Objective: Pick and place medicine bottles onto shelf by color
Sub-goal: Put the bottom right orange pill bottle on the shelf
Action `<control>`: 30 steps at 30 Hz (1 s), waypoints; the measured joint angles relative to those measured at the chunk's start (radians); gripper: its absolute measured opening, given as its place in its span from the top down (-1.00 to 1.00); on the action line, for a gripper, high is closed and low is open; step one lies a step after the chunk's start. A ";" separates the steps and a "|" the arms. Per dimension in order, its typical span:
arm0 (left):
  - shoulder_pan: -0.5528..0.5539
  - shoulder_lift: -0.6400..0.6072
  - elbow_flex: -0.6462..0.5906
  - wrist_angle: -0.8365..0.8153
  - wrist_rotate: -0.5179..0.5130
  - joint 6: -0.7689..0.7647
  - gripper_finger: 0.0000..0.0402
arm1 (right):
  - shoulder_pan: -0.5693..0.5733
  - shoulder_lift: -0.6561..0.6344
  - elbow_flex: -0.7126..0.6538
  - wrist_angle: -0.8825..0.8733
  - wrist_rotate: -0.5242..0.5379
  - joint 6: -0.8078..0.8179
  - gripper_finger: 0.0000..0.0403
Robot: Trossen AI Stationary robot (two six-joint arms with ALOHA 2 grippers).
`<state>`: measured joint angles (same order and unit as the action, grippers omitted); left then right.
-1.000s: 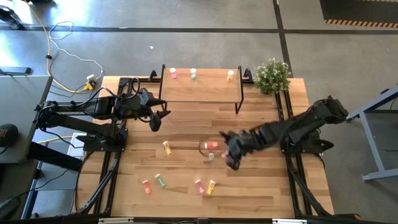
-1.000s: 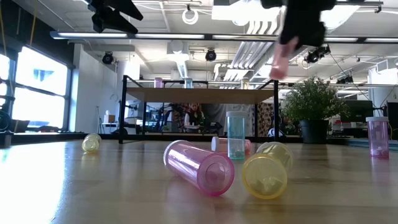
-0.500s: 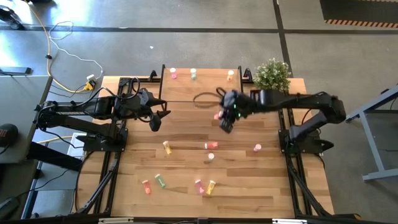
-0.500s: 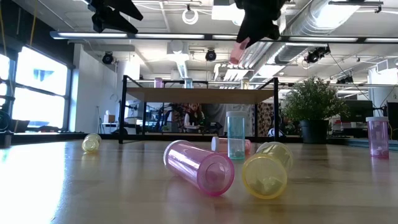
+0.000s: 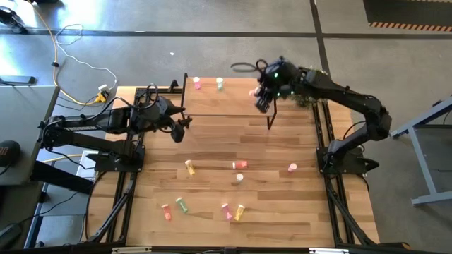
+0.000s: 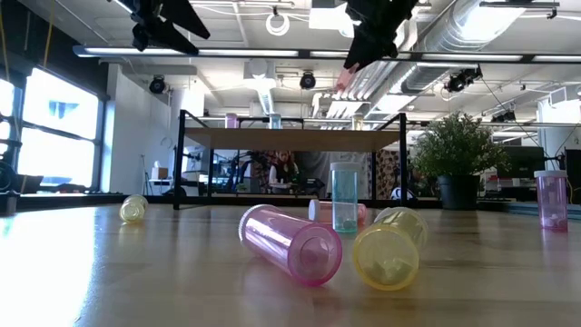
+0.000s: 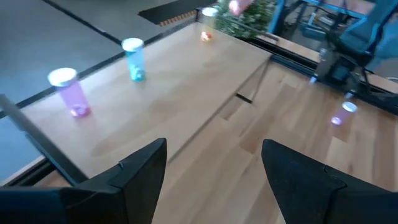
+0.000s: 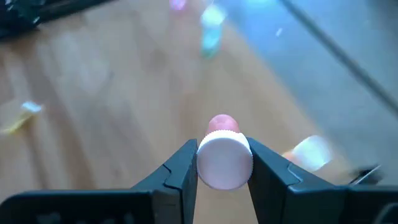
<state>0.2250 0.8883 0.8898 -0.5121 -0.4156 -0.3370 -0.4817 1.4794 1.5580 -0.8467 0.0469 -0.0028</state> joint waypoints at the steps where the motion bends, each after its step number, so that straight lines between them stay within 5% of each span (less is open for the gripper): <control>1: 0.013 0.000 0.000 0.000 0.000 0.000 -0.27 | -0.020 0.008 0.018 0.002 0.000 -0.020 0.51; 9: 0.120 0.000 0.000 0.000 0.000 0.000 -0.27 | -0.127 0.152 0.227 -0.049 -0.003 -0.178 0.51; 21: 0.175 0.000 0.000 -0.021 0.004 0.000 -0.27 | -0.167 0.463 0.623 -0.349 -0.083 -0.246 0.51; 30: 0.175 0.000 0.000 -0.020 0.004 -0.002 -0.27 | -0.132 0.575 0.696 -0.455 -0.082 -0.320 0.51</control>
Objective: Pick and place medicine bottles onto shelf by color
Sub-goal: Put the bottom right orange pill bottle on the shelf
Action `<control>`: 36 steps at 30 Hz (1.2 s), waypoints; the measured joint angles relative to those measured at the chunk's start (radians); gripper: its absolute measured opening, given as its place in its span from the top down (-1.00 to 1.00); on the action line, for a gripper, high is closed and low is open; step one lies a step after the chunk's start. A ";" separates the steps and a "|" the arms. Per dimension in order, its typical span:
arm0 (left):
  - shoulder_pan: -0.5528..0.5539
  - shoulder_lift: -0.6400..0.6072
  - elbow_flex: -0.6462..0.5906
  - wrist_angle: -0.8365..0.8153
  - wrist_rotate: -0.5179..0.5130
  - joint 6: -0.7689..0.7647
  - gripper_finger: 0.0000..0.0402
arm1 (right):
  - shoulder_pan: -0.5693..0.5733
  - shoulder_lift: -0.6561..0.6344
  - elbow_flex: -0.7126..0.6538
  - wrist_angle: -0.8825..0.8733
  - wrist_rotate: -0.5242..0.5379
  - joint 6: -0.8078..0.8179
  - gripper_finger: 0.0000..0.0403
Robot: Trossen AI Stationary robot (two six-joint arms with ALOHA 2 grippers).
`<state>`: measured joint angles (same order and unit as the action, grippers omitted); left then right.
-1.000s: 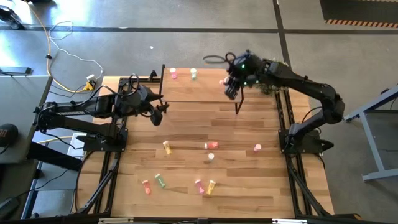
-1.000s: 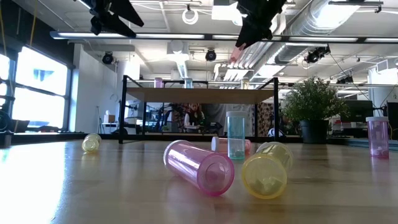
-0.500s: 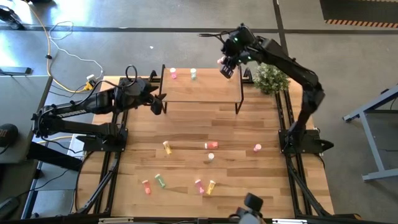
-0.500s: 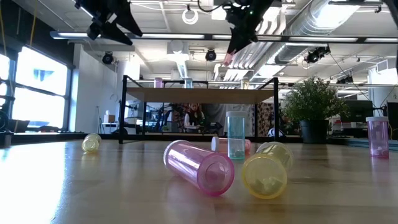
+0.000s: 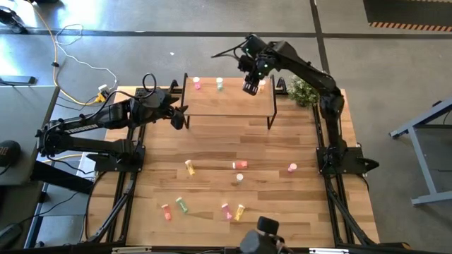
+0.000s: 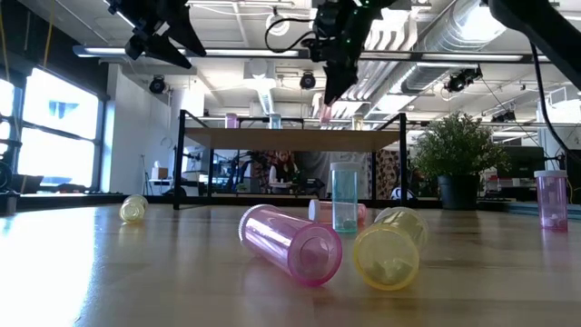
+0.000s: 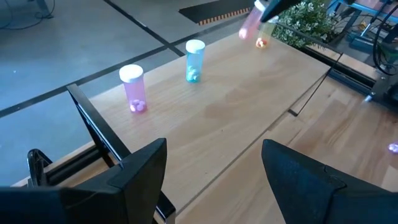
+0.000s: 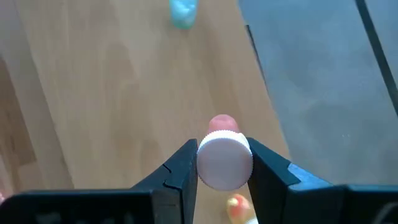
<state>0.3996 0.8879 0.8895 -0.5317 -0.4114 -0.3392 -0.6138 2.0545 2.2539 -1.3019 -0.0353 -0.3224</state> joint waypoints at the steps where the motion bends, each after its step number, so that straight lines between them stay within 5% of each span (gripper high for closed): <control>1: 0.000 0.000 0.000 0.000 0.000 -0.001 -0.27 | 0.005 0.006 0.000 0.003 0.000 -0.002 0.51; 36: 0.000 0.000 0.000 0.002 0.011 0.002 -0.27 | 0.025 0.074 -0.009 0.006 0.032 -0.054 0.46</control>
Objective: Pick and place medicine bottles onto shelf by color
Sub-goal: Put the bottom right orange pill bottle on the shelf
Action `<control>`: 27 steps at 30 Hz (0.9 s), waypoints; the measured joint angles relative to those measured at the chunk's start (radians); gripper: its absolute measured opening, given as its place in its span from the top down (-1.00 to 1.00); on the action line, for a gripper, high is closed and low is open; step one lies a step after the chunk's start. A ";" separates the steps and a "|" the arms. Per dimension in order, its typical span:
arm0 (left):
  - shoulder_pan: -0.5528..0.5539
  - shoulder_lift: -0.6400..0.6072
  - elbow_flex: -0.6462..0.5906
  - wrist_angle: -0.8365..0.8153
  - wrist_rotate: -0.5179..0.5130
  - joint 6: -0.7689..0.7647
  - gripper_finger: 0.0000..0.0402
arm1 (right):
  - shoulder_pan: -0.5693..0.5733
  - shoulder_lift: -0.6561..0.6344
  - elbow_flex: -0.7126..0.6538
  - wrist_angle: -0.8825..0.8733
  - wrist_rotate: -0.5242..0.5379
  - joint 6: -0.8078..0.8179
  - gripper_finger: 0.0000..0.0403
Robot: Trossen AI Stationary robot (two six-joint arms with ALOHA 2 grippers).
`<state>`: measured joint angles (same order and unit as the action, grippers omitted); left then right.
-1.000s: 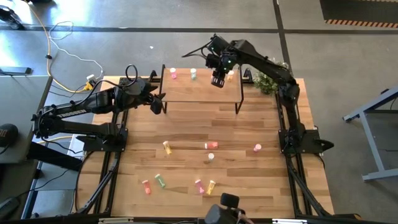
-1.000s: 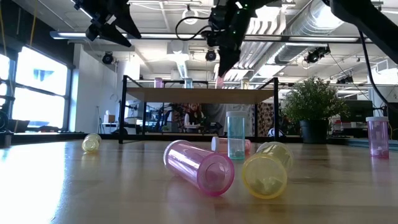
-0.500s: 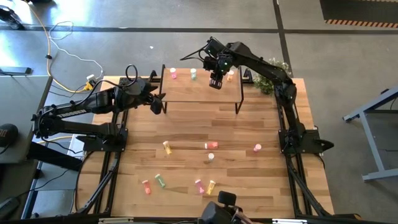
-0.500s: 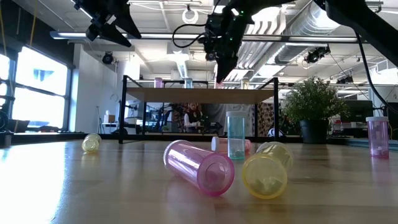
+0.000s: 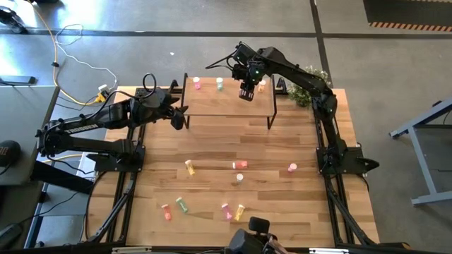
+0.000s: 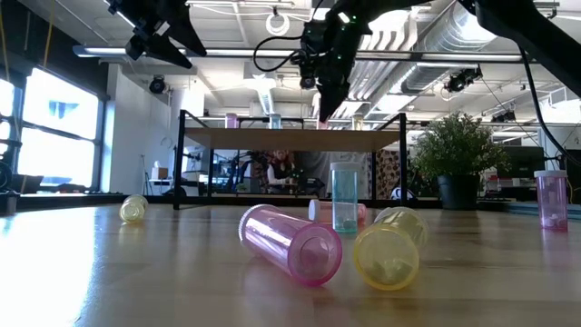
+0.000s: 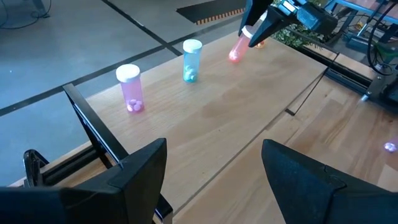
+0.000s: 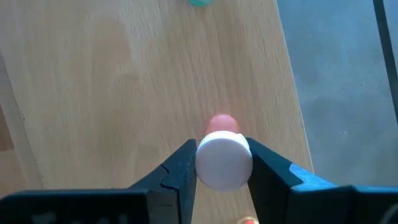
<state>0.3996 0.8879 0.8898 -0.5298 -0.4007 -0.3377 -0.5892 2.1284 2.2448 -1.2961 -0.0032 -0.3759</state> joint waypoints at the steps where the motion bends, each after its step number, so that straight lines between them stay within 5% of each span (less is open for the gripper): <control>1: 0.000 0.000 0.000 0.000 0.000 0.000 -0.27 | 0.000 0.000 0.000 0.000 0.000 0.000 0.45; 27: 0.000 0.000 0.000 -0.001 0.031 0.000 -0.27 | 0.001 0.000 -0.001 0.021 0.000 -0.003 0.33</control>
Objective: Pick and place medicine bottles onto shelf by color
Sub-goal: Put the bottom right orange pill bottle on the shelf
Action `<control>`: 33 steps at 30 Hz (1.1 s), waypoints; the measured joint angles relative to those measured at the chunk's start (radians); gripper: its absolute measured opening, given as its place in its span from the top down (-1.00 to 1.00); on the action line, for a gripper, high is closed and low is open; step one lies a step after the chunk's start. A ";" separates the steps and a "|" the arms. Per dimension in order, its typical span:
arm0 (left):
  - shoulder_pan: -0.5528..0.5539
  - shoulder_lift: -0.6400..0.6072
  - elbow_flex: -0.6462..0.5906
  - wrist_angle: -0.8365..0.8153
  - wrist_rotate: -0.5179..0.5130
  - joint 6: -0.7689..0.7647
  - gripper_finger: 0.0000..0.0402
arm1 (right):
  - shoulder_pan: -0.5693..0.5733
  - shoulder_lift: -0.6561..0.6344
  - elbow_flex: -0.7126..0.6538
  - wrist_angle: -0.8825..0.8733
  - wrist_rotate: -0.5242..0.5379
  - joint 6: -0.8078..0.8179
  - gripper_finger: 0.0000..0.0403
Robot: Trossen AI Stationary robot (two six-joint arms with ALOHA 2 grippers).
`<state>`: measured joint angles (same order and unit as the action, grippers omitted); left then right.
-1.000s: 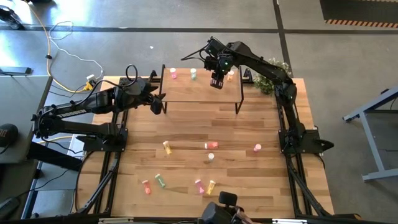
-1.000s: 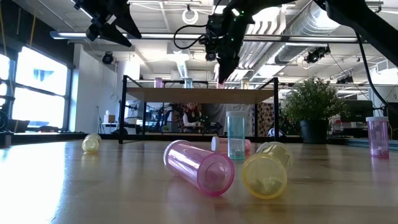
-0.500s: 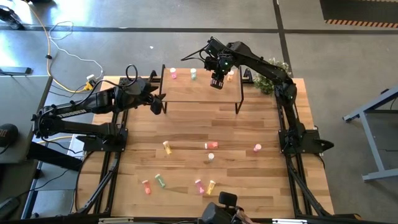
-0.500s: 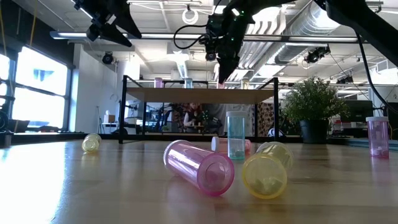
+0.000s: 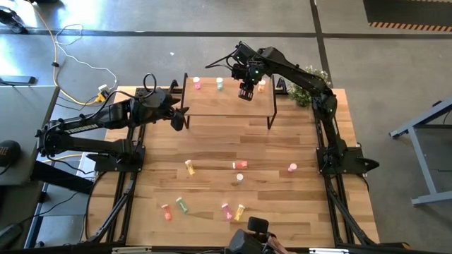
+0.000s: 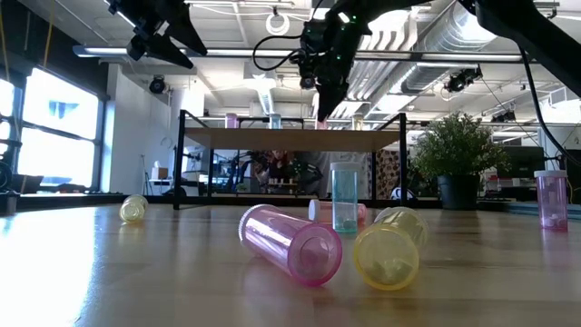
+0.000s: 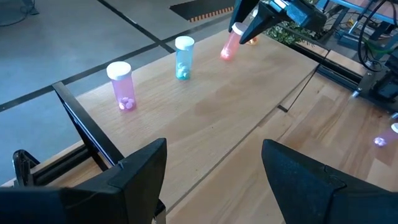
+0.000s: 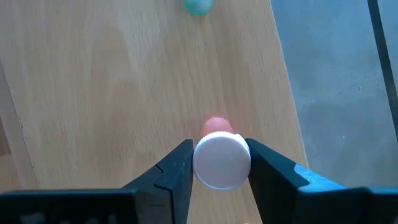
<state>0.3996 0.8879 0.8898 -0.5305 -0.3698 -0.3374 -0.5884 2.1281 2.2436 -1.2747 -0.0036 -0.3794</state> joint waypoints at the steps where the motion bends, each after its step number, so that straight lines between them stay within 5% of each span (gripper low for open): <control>1: 0.000 0.000 0.000 0.000 0.000 0.000 -0.27 | 0.000 0.000 0.000 0.000 0.000 0.000 0.33; 33: 0.000 0.000 0.000 -0.034 0.000 0.000 -0.27 | 0.000 -0.001 0.000 0.053 0.055 0.001 0.32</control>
<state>0.3996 0.8879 0.8898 -0.5648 -0.3695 -0.3370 -0.5884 2.1273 2.2434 -1.2221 0.0512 -0.3787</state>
